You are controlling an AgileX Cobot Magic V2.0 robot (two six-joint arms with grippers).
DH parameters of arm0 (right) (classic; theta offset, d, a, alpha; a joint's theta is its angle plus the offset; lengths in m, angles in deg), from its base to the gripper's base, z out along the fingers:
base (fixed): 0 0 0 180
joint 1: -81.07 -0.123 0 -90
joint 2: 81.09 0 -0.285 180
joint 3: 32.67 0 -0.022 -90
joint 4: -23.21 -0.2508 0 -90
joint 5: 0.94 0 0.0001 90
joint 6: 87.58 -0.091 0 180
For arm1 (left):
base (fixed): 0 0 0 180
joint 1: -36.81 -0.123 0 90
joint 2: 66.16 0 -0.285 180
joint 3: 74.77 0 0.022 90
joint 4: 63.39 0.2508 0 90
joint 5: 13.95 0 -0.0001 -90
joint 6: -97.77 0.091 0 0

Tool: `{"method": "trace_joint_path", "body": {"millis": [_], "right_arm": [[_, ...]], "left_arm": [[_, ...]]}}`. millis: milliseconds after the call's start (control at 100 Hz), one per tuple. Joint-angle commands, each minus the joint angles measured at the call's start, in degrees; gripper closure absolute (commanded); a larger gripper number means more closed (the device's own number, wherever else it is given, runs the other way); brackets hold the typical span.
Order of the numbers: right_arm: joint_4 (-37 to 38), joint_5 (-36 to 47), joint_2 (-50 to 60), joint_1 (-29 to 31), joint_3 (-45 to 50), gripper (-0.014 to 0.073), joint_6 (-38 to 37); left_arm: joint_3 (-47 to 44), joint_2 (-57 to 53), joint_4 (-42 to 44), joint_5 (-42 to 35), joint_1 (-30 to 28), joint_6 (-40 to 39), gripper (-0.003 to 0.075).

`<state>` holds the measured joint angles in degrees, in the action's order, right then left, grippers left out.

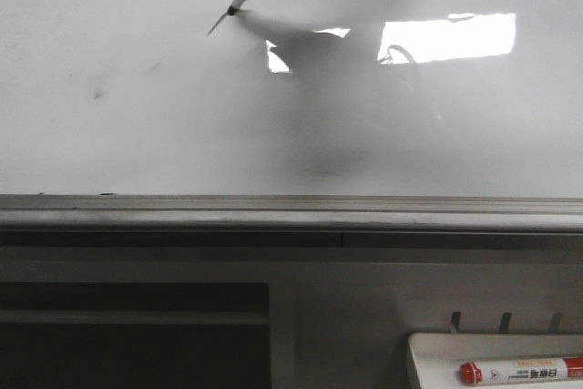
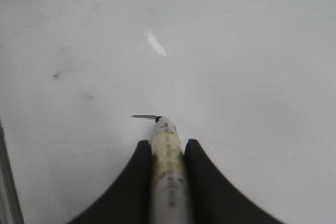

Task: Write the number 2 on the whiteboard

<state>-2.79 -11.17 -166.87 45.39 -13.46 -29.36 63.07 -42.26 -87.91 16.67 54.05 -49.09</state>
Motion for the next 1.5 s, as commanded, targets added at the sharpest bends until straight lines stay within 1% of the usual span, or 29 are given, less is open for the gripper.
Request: {"method": "trace_joint_path", "body": {"millis": [0,90,210,310,450,570,740,900,1010,1240,1360,1490], "right_arm": [[1.43,4.2,1.5,4.17,-1.29,0.0643,0.65],[1.73,2.52,3.2,5.92,-1.29,0.0643,0.65],[4.09,-1.63,6.2,7.62,-1.29,0.0643,0.65],[4.09,-6.15,7.87,7.87,-1.1,0.0643,0.53],[4.09,-11.36,8.28,7.66,-1.04,0.0643,-2.49],[4.09,-11.03,7.92,6.34,0.49,0.0643,-3.9],[4.09,-10.61,4.55,2.86,1.08,0.0643,-7.01],[4.09,-7.1,0.58,-0.92,1.08,0.0643,-8.68],[4.09,-5.84,-1.42,-1.88,1.08,0.0643,-10.27],[4.09,-5.95,-1.34,-1.04,1.08,0.0643,-12.31],[4.09,-7.67,-0.06,1.12,1.08,0.0643,-14.9],[4.09,-10.22,2.34,4.94,1.08,0.0643,-15.55]], "left_arm": [[1.33,0.63,-1.53,-4.01,-0.16,-0.79,0.0741],[1.33,0.63,-1.53,-4.01,-0.16,-0.79,0.0741],[1.33,0.63,-1.53,-4.01,-0.16,-0.79,0.0741],[1.33,0.63,-1.53,-4.01,-0.16,-0.79,0.0741],[1.33,0.63,-1.53,-4.01,-0.16,-0.79,0.0741],[1.33,0.63,-1.81,-4.01,-0.16,-0.79,0.0741],[1.33,0.63,-2.03,-4.01,-0.16,-0.79,0.0741],[1.33,0.63,-2.03,-4.01,-0.16,-0.79,0.0741],[1.33,0.63,-2.03,-4.01,-0.16,-0.79,0.0741],[1.33,0.63,-2.03,-4.01,-0.16,-0.79,0.0741],[1.33,0.63,-2.03,-4.01,-0.16,-0.79,0.0741],[1.33,0.63,-2.03,-4.01,-0.16,-0.79,0.0741]]}}
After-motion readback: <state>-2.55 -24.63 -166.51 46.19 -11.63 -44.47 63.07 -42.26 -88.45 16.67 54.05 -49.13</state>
